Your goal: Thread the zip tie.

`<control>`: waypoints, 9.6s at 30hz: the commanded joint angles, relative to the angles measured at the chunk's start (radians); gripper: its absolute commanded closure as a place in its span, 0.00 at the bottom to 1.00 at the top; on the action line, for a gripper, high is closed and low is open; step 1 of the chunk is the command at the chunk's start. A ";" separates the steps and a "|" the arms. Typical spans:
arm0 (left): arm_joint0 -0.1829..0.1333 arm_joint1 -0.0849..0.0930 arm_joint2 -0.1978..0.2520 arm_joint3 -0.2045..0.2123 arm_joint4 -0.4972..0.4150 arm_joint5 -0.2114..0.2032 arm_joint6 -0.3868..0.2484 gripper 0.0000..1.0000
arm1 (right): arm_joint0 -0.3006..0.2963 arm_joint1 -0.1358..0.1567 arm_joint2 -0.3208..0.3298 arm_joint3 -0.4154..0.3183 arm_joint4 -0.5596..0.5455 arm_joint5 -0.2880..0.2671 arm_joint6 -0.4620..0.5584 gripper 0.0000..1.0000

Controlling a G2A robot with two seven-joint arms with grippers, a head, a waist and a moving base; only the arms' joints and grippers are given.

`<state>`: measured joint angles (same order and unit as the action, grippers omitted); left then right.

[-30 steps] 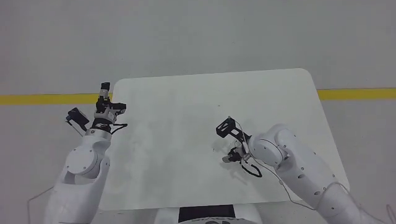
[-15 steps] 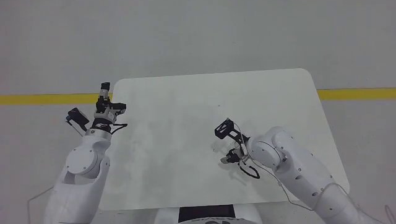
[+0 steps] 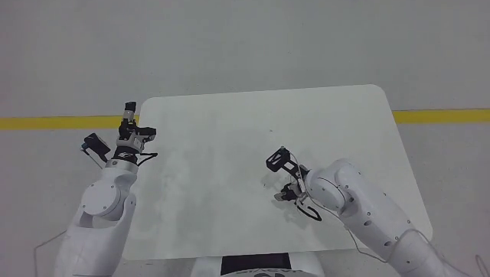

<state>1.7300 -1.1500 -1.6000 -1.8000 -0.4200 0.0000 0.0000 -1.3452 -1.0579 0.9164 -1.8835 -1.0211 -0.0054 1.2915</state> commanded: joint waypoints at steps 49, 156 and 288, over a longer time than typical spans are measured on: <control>0.000 0.000 0.000 0.000 0.000 0.000 0.000 0.00 | -0.057 -0.005 0.017 -0.019 -0.173 0.075 -0.031 0.66; 0.000 0.000 0.000 0.000 0.000 0.000 0.000 0.00 | -0.020 -0.097 0.015 0.139 -0.209 0.125 -0.027 1.00; -0.106 -0.008 0.274 0.057 0.023 -0.170 -0.567 0.00 | -0.289 -0.110 0.311 0.038 0.866 0.035 -0.999 1.00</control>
<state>1.6283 -1.1578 -1.3352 -1.7427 -0.3885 -0.1598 -0.5459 -1.6339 -1.1665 1.2329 -1.8430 -0.1454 0.0324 0.3188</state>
